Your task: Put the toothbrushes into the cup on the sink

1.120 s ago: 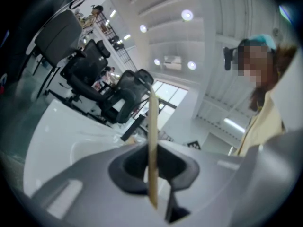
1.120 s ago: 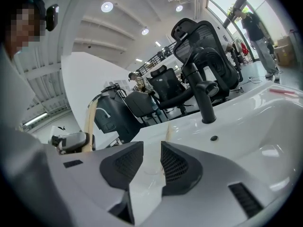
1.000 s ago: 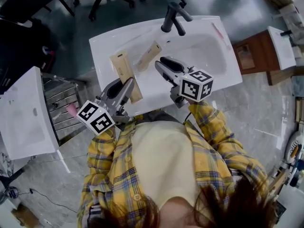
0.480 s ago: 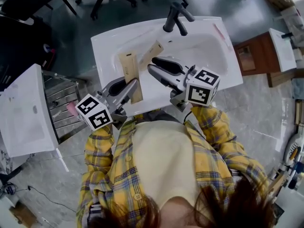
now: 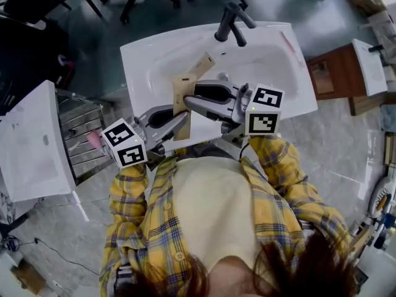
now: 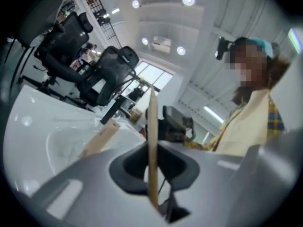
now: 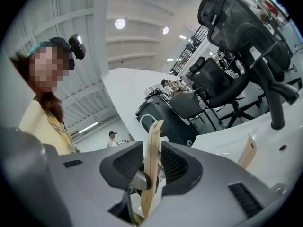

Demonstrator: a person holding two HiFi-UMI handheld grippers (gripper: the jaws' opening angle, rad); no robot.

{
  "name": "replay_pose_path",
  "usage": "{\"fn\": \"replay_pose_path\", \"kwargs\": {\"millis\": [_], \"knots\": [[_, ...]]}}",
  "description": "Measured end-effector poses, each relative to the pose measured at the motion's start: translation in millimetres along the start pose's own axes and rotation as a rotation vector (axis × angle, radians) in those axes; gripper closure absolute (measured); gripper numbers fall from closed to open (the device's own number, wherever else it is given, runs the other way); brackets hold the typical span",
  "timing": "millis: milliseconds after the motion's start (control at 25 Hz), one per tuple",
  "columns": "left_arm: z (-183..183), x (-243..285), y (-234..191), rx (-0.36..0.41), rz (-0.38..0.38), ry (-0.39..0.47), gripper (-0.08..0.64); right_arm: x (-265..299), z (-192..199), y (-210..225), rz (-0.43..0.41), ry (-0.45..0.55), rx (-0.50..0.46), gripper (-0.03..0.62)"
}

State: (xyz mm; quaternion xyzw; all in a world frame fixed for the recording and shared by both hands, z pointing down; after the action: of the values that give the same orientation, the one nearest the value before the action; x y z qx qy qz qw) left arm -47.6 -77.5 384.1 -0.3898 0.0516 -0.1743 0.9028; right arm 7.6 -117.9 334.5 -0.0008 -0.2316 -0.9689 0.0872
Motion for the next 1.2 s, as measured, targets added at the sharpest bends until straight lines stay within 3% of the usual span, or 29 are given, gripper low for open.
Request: {"fn": "replay_pose_path", "kwargs": {"millis": [280, 520, 880, 1200], "knots": [[3.9, 4.9, 5.8, -0.004, 0.030, -0.034, 0.528, -0.5, 2.0, -2.7, -0.036, -0.010, 0.005, 0.525], [3.9, 6.0, 3.9, 0.003, 0.008, -0.003, 0.524, -1.4, 2.1, -2.9, -0.041, -0.003, 0.003, 0.534], [-8.5, -2.2, -3.6, 0.074, -0.117, 0.113, 0.449, -6.5, -7.1, 5.5, -0.007, 0.027, 0.020, 0.535], [-17.9, -13.9, -11.2, 0.150, -0.254, 0.192, 0.446, -13.1, -15.5, 20.0, 0.064, 0.055, 0.011, 0.535]]}}
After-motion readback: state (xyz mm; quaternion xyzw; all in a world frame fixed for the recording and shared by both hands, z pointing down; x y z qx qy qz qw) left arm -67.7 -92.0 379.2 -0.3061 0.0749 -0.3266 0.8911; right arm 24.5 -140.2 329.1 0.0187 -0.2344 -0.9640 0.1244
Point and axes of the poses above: the fingertips, and each gripper's own axes: x forward along the fingers, y to its right, z out of its underside, the point moved 3 cm from there along -x, backward along the fingers, and after that the axes turned 9 degrees about -x, right-handed, at the moved point
